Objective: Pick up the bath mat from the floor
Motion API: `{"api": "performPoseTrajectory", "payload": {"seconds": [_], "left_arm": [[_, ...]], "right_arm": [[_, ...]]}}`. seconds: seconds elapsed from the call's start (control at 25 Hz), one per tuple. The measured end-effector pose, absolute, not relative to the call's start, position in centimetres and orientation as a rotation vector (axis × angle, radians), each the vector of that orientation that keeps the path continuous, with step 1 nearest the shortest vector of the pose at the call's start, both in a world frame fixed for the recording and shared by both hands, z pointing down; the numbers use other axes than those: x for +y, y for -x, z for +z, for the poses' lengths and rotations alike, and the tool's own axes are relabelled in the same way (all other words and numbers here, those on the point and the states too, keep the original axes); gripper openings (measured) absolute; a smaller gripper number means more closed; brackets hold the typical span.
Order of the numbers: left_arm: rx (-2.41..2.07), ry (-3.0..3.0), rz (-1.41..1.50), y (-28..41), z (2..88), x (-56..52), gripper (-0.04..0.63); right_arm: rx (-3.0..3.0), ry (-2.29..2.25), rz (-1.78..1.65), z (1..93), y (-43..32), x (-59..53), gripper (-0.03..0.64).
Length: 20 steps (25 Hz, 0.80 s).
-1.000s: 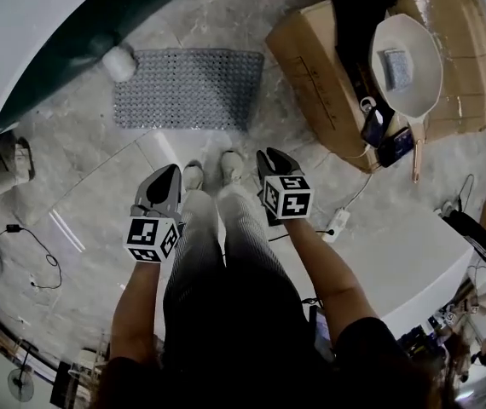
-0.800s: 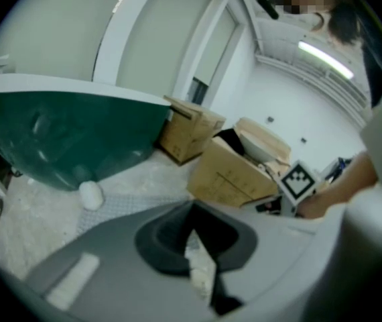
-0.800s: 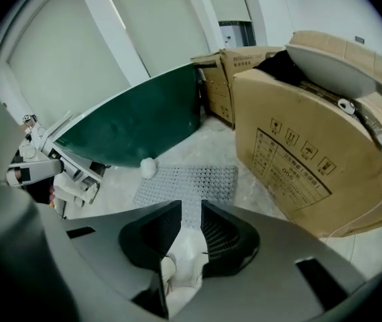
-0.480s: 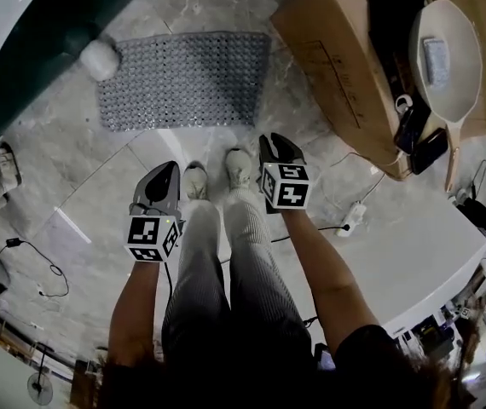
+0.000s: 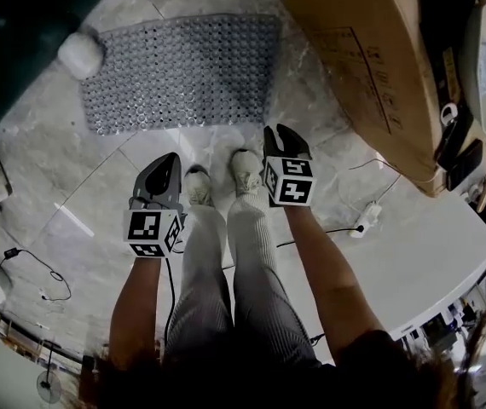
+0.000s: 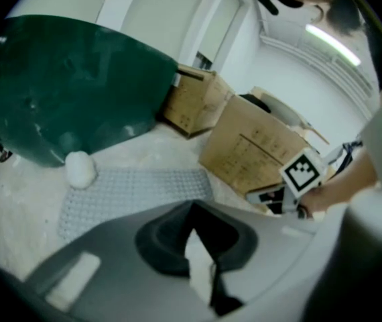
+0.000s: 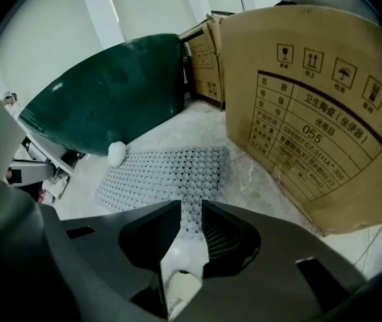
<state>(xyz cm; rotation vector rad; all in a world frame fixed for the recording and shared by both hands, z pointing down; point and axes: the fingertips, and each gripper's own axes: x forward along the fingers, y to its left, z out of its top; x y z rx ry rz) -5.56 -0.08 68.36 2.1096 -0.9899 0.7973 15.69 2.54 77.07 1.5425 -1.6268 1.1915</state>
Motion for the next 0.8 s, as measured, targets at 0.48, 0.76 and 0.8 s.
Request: {"api": "performPoseTrajectory", "payload": {"seconds": [0.48,0.76,0.8], "left_arm": [[-1.052,-2.082,0.823,6.7,79.2,-1.3,0.008],[-1.014,-2.114,0.842,5.4,84.2,-1.2,0.008],[-1.013,-2.117,0.844,5.4,84.8,-1.3,0.008]], "right_arm": [[-1.573,-1.581,1.193,87.8,-17.3,1.6,0.098],[-1.550,-1.624,1.232,93.1,-18.3,1.0,0.119],[-1.548,-1.632,1.236,93.6,-18.4,0.9,0.121]]}}
